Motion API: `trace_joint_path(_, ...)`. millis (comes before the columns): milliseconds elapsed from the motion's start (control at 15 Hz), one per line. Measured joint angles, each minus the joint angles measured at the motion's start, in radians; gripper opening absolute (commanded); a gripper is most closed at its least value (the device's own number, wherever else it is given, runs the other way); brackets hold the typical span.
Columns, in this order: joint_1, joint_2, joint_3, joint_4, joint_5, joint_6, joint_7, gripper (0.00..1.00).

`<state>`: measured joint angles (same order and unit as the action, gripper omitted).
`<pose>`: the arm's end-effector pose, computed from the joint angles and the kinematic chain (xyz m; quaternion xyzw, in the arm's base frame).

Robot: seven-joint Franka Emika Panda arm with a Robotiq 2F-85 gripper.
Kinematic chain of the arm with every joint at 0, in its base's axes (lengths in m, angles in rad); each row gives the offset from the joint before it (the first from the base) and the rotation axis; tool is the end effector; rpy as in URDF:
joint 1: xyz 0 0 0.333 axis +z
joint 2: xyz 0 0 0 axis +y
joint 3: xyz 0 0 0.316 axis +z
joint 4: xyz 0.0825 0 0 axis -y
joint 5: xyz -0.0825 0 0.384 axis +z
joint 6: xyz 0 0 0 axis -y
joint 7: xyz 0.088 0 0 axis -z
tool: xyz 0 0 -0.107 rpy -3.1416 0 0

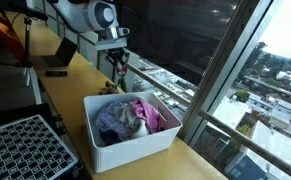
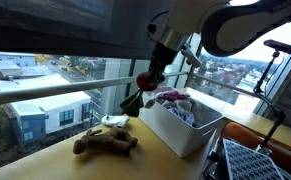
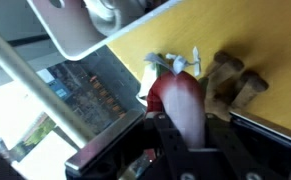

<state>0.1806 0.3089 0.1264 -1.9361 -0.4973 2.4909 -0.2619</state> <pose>0.6079 0.1906 0.3524 0.8787 0.4347 0.1263 0.1513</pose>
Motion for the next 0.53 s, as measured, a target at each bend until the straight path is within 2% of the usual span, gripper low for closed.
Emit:
trace_joint_path(267, -0.087, -0.126, -0.066, -0.003, 0.018, -0.036, -0.004, 0.04)
trace_joint_path(533, -0.194, -0.185, -0.143, -0.046, 0.024, -0.041, -0.016, 0.04)
